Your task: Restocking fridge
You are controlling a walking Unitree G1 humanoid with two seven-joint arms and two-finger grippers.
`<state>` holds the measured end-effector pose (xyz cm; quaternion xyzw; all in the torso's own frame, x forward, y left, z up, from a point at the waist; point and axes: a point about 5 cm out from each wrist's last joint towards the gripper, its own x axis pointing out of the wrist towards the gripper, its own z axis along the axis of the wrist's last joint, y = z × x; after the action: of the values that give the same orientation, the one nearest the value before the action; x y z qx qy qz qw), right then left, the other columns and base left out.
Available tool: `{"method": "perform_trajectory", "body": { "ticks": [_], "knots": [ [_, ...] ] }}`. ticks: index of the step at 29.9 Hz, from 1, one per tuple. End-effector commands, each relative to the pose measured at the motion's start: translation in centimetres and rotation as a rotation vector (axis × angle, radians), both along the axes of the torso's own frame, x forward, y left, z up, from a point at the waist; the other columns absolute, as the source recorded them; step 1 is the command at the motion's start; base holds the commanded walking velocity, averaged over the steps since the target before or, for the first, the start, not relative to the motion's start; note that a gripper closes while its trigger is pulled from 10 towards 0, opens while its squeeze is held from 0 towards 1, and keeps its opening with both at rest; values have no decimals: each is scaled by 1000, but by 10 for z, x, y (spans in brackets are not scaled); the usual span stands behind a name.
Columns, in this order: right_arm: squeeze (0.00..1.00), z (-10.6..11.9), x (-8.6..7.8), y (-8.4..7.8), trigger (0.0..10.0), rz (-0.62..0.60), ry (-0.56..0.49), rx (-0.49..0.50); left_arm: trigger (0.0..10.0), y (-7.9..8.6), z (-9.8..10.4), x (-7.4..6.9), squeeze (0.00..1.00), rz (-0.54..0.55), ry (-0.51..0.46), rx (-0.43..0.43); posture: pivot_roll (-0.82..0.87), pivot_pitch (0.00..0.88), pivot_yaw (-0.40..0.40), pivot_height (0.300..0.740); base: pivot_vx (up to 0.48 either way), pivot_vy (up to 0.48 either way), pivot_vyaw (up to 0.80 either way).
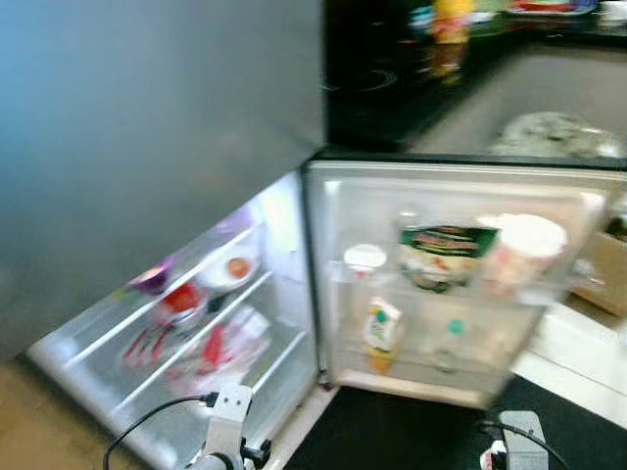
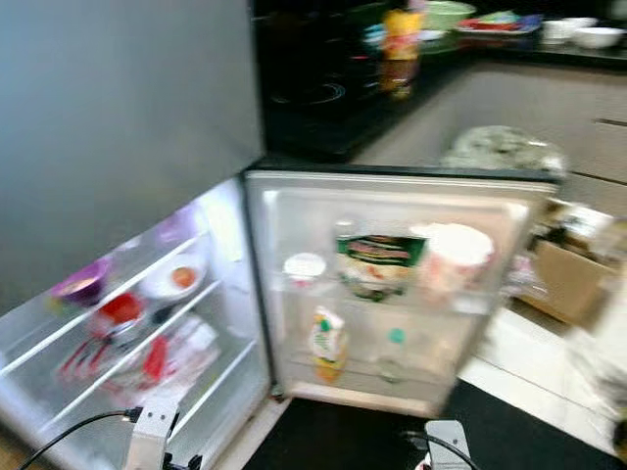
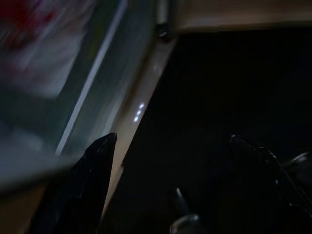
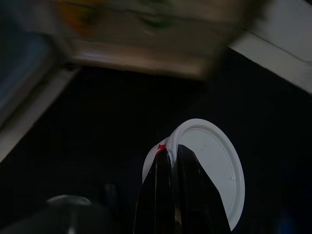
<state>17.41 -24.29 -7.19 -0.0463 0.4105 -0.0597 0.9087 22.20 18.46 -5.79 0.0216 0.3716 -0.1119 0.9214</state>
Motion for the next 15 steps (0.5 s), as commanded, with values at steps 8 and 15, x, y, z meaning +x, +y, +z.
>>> {"method": "perform_trajectory", "body": {
  "ticks": [8,15],
  "knots": [
    [0,5,10,7,10000,11,-64,45,10000,-3,3,4,0,-26,-31,-2,-187,4,73,740,0,0,0],
    [0,5,13,13,10000,61,-70,48,10000,-2,4,5,0,-31,-41,12,-174,7,74,740,0,0,0]
  ]
}}
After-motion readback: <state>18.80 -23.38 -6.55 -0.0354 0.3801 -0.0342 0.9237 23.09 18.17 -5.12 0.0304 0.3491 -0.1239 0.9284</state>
